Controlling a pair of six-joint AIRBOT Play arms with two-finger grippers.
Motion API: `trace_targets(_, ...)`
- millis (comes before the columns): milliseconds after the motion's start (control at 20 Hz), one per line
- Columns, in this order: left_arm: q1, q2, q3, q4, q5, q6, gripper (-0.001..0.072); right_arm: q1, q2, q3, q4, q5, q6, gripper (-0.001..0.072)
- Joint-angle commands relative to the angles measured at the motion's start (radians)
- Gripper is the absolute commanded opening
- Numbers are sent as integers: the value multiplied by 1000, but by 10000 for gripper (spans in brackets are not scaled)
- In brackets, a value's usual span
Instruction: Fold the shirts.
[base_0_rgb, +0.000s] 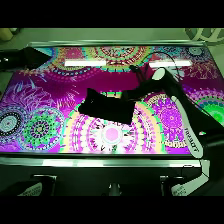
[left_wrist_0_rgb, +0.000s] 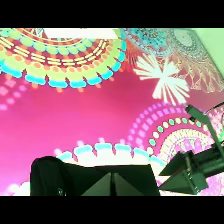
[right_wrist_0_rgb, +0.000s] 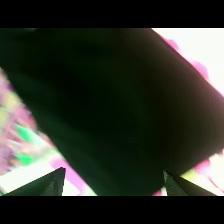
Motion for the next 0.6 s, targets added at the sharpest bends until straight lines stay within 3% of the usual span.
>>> trace_targets(0, -1, 6, -24, 10, -8, 4, 22, -91, 34, -102, -189, 86, 84, 651)
trace_targets(150, 0, 12, -27, 10, -8, 3, 23, -85, 8, -227, 3, -82, 69, 651)
trace_targets(250, 0, 20, -27, 9, -8, 3, 22, -85, -32, -262, 138, -112, 40, 645)
trace_targets(350, 0, 28, -27, 9, -8, 0, 23, -85, -63, -264, 223, -127, 13, 592)
trace_targets(400, 0, 31, -27, 9, -7, -1, 23, -85, -69, -264, 251, -134, 8, 500)
trace_targets(500, -2, 32, -27, 9, -7, -6, 22, -85, -72, -264, 303, -159, -43, 415)
trace_targets(550, -2, 31, -27, 9, -6, -18, 23, -93, -72, -261, 337, -148, -116, 292)
